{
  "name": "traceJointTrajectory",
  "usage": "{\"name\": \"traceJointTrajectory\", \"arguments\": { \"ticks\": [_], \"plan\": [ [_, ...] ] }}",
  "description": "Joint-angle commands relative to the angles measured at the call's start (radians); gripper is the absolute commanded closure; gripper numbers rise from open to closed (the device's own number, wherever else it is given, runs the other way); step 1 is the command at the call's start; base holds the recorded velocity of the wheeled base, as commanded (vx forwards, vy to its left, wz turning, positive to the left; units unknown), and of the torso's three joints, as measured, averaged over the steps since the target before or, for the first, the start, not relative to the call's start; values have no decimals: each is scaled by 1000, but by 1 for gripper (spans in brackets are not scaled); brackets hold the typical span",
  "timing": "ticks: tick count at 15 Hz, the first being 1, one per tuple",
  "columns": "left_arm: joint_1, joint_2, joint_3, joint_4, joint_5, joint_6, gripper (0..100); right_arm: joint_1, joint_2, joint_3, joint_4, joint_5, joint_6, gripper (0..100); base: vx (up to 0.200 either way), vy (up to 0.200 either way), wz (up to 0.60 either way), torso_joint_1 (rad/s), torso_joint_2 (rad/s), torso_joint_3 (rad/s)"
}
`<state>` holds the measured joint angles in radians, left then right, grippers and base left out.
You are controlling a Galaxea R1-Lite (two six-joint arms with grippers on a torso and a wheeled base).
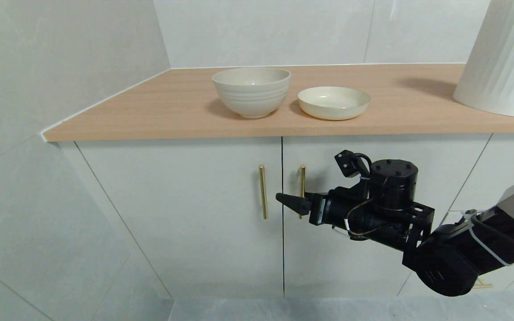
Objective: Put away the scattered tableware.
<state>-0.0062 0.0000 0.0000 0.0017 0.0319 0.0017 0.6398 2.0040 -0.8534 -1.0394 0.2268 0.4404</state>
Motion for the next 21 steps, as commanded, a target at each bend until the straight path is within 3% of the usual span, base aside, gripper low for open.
{"name": "traceJointTrajectory", "arguments": {
  "ticks": [1, 7, 21],
  "plan": [
    [0, 0, 0, 0, 0, 0, 0, 1, 15, -3, -14, 0, 1, 0, 0, 0, 0, 0, 0, 0],
    [0, 0, 0, 0, 0, 0, 0, 4, 61, 5, -134, 0, 1, 0, 0, 0, 0, 0, 0, 0],
    [0, 2, 0, 0, 0, -2, 0, 20, -91, 126, -120, 141, 44, 0, 0, 0, 0, 0, 0, 0]
  ]
}}
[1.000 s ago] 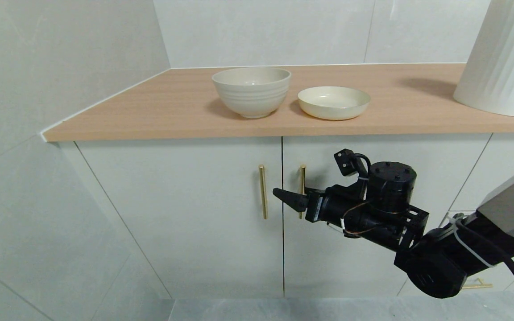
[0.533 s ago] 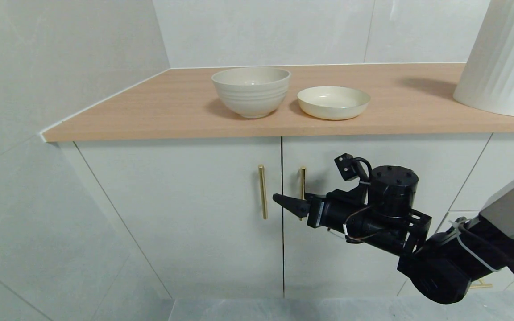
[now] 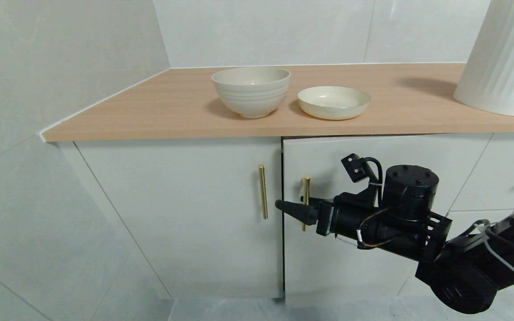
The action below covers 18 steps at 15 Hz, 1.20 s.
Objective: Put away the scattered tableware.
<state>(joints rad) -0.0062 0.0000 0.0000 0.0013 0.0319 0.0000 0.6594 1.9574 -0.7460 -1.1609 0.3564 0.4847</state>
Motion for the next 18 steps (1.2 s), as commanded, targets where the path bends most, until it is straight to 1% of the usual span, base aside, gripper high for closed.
{"name": "traceJointTrajectory", "arguments": {
  "ticks": [1, 3, 4, 8, 9, 10, 13, 15, 18],
  "plan": [
    [0, 0, 0, 0, 0, 0, 0, 0, -74, 33, 29, 27, 0, 0, 0, 0, 0, 0, 0, 0],
    [0, 0, 0, 0, 0, 0, 0, 2, -138, 62, 124, 78, 0, 0, 0, 0, 0, 0, 0, 0],
    [0, 0, 0, 0, 0, 0, 0, 9, -157, 79, 142, 102, -1, 0, 0, 0, 0, 0, 0, 0],
    [0, 0, 0, 0, 0, 0, 0, 17, -201, 148, 144, 116, -1, 0, 0, 0, 0, 0, 0, 0],
    [0, 0, 0, 0, 0, 0, 0, 17, -230, 195, 144, 150, -1, 0, 0, 0, 0, 0, 0, 0],
    [0, 0, 0, 0, 0, -2, 0, 17, -255, 208, 144, 181, -1, 0, 0, 0, 0, 0, 0, 0],
    [0, 0, 0, -1, 0, 2, 0, 17, -331, 243, 145, 187, -1, 0, 0, 0, 0, 0, 0, 0],
    [0, 0, 0, 0, 0, 6, 0, 32, -388, 295, 145, 187, 0, 0, 0, 0, 0, 0, 0, 0],
    [0, 0, 0, -1, -1, 9, 0, 37, -397, 330, 145, 187, -1, 0, 0, 0, 0, 0, 0, 0]
  ]
}}
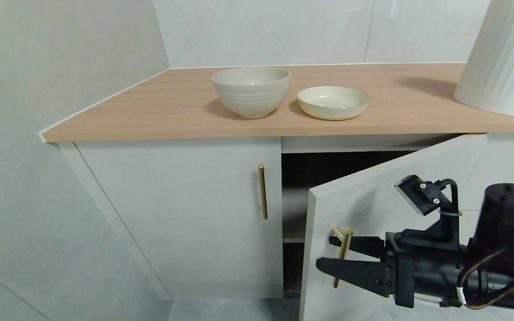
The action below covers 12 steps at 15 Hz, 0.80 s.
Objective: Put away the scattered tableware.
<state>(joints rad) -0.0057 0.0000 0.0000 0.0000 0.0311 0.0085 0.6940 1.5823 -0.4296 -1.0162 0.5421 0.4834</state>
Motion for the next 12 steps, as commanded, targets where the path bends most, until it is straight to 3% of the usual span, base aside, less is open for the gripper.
{"name": "traceJointTrajectory", "arguments": {
  "ticks": [1, 7, 8, 10, 12],
  "plan": [
    [0, 0, 0, 0, 0, 1, 0, 4, -21, 20, 1, 2, 1, 0, 0, 0, 0, 0, 0, 0],
    [0, 0, -18, -41, -25, -1, 0, 15, -7, 26, 1, 29, 1, 0, 0, 0, 0, 0, 0, 0],
    [0, 0, -60, -41, -77, -1, 0, 15, -8, 26, 1, 29, 1, 0, 0, 0, 0, 0, 0, 0],
    [-3, 37, -178, 51, -258, -7, 0, 16, -1, 26, 1, 29, 1, 0, 0, 0, 0, 0, 0, 0],
    [-5, 207, -311, 112, -392, -7, 0, 16, 1, 25, -4, 29, 1, 0, 0, 0, 0, 0, 0, 0]
  ]
}}
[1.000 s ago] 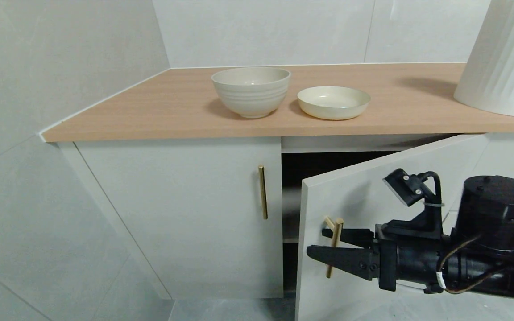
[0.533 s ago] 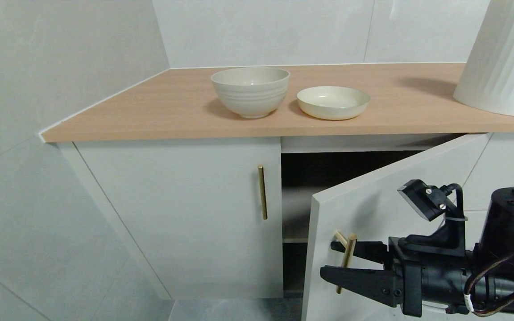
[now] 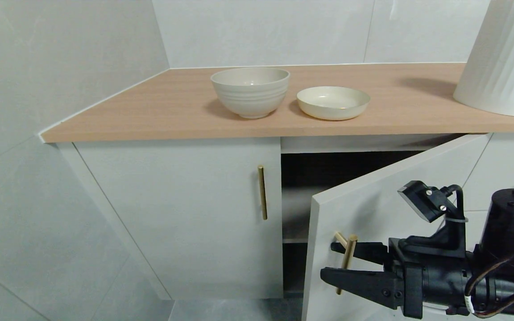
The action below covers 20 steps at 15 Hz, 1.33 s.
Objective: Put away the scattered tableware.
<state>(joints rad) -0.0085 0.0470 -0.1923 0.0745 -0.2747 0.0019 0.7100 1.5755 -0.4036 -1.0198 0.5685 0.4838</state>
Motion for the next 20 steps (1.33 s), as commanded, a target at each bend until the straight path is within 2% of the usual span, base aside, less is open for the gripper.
{"name": "traceJointTrajectory", "arguments": {
  "ticks": [1, 2, 3, 4, 5, 6, 7, 8, 9, 12, 13, 14, 16, 17, 20],
  "plan": [
    [-2, 269, -191, 38, -139, 0, 0, 0, 6, -1, -2, 2, -1, 0, 0, 0, 0, 0, 0, 0],
    [-2, 313, -223, 38, -161, 0, 0, 0, 6, -1, -3, 2, -1, 0, 0, 0, 0, 0, 0, 0],
    [-4, 427, -294, 38, -215, 0, 0, 0, 4, -3, -3, 2, 1, 0, 0, 0, 0, 0, 0, 0],
    [-13, 631, -407, 30, -339, 0, 0, 0, 4, -6, -3, 2, -1, 0, 0, 0, 0, 0, 0, 0],
    [-39, 732, -438, 21, -397, 6, 0, 0, 4, -7, -3, 2, -1, 0, 0, 0, 0, 0, 0, 0],
    [-50, 771, -444, 8, -411, 7, 0, 0, 4, -7, -3, 2, -1, 0, 0, 0, 0, 0, 0, 0],
    [-100, 903, -441, -81, -423, 7, 0, 3, 6, -7, -3, 2, -1, 0, 0, 0, 0, 0, 0, 0],
    [-103, 910, -441, -85, -422, 7, 0, 3, 6, -7, -3, 2, -1, 0, 0, 0, 0, 0, 0, 0],
    [-180, 1067, -420, -194, -422, -3, 0, 5, 9, -7, -3, 1, -1, 0, 0, 0, 0, 0, 0, 0],
    [-265, 1265, -352, -337, -417, -3, 0, 5, 9, -7, -3, 1, -1, 0, 0, 0, 0, 0, 0, 0],
    [-274, 1286, -345, -358, -417, -3, 0, 5, 9, -7, -3, 1, -1, 0, 0, 0, 0, 0, 0, 0],
    [-312, 1340, -320, -415, -416, -3, 0, 8, 11, -7, -3, 1, -1, 0, 0, 0, 0, 0, 0, 0],
    [-324, 1350, -315, -429, -414, -3, 0, 8, 11, -7, -3, 1, -1, 0, 0, 0, 0, 0, 0, 0],
    [-344, 1360, -311, -441, -388, -3, 0, 6, 18, -6, -3, 1, -1, 0, 0, 0, 0, 0, 0, 0],
    [-349, 1354, -309, -440, -386, -3, 0, 6, 20, -7, -3, 1, 1, 0, 0, 0, 0, 0, 0, 0]
  ]
}}
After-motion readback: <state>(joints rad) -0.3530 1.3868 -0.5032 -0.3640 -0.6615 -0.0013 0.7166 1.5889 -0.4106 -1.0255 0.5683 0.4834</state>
